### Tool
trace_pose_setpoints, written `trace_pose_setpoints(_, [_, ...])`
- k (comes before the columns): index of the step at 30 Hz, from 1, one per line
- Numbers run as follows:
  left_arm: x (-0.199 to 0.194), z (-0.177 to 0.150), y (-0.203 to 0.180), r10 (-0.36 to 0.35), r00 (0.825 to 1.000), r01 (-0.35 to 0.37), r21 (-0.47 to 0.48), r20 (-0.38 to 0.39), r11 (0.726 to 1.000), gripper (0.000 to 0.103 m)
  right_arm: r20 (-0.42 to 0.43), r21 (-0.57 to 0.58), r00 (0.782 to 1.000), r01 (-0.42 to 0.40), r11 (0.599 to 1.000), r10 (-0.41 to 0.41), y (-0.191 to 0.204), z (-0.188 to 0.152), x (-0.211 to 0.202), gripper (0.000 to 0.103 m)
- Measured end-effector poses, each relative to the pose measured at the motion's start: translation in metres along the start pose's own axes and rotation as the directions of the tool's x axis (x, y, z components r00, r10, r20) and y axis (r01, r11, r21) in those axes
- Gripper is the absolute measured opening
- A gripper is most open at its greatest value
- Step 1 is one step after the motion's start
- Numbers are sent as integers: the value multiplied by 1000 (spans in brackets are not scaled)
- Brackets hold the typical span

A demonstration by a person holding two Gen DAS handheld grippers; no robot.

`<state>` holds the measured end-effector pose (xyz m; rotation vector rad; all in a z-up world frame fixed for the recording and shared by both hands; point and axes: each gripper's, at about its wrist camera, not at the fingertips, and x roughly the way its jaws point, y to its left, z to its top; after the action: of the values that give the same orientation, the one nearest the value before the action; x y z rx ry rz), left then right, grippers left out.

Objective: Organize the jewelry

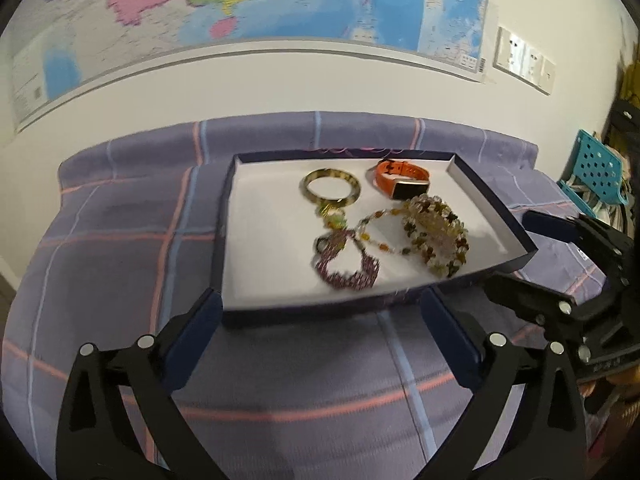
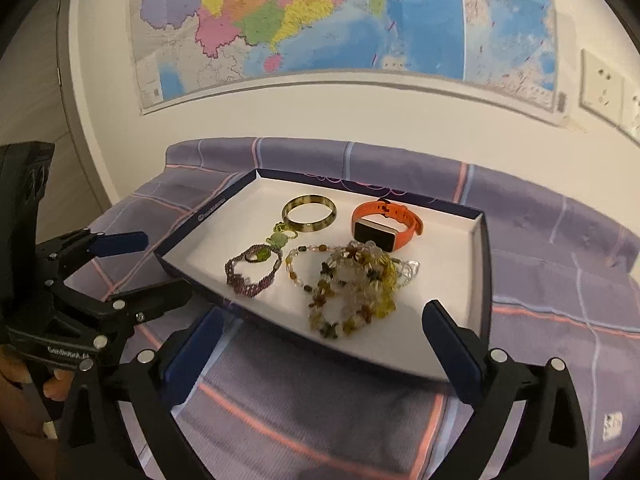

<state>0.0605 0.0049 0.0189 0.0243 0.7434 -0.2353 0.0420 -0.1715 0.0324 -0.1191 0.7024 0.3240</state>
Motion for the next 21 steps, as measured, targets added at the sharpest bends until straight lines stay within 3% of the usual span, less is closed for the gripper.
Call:
trace_pose_setpoints(11, [-22, -25, -5, 89, 996, -89, -17, 21, 996, 97, -1, 87, 1000, -10, 996, 10, 5, -26, -13, 96])
trace_pose_setpoints(21, [-30, -32, -9, 122, 992, -122, -14, 19, 992, 98, -7, 112, 1000, -19, 993, 20, 11, -41, -18, 96])
